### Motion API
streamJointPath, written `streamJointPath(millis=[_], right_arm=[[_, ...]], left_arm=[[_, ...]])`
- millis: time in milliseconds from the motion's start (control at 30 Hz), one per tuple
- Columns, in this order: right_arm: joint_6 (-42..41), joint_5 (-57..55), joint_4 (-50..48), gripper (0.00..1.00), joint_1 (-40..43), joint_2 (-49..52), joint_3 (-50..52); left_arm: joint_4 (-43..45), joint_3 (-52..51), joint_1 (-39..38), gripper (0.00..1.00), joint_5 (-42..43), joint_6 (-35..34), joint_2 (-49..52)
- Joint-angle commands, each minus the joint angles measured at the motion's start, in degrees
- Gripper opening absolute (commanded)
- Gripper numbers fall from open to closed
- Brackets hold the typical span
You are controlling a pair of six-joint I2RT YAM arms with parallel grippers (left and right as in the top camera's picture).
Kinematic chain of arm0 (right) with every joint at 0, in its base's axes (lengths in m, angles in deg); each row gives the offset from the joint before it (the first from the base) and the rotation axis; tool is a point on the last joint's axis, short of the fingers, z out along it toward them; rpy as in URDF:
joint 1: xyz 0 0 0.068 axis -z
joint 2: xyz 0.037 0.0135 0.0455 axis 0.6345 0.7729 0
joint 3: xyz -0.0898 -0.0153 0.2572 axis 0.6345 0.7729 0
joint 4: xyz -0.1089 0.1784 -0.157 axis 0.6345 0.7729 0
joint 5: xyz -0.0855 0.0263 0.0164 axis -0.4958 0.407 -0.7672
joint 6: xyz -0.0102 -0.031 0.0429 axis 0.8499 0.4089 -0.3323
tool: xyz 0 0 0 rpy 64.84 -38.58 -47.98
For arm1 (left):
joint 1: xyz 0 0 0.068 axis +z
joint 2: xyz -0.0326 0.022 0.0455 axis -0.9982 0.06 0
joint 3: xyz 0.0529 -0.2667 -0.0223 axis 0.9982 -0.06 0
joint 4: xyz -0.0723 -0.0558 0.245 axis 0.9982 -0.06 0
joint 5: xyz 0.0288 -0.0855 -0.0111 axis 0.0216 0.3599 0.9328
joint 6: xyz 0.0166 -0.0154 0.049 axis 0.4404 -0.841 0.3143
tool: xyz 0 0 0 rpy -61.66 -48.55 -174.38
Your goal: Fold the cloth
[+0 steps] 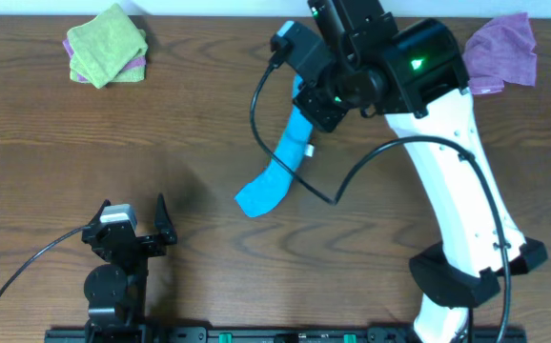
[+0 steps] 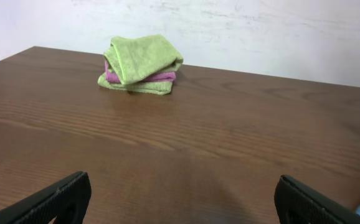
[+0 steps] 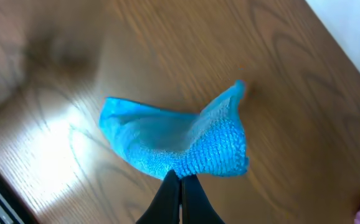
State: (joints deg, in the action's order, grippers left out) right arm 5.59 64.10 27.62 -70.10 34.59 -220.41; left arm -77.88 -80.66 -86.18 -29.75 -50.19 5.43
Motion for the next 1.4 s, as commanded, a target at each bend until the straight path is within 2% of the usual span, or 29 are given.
streamJointPath(millis=[0,500,800,1033,1100,1200,1367], right_arm=[[-0.59,0.61,-0.48,0.01,1.42,-2.78,1.51],[0.26,8.11,-10.82,0.01,-9.92,-2.08,1.51],[0.39,8.85,-10.21,0.01,-10.32,-2.12,1.51],[1.64,1.29,-4.39,0.01,-9.09,-5.14,2.14],[2.23,0.98,-3.65,0.01,-8.52,-8.07,6.23],[2.23,0.44,-7.50,0.02,-8.31,-14.71,18.84],[2.16,-0.81,-15.72,0.02,-8.31,-31.26,39.91]], left_arm=[[-0.79,-1.79,0.35,0.95,0.02,0.35,-0.35],[-0.79,-1.79,0.35,0.95,0.02,0.35,-0.37],[-0.79,-1.79,0.35,0.96,0.02,0.35,-0.35],[-0.79,-1.79,0.35,0.96,0.02,0.35,-0.35],[-0.79,-1.79,0.35,0.96,0.02,0.35,-0.35],[-0.79,-1.77,0.35,0.95,0.02,0.35,-0.35],[-0.79,-1.79,0.35,0.95,0.02,0.35,-0.37]])
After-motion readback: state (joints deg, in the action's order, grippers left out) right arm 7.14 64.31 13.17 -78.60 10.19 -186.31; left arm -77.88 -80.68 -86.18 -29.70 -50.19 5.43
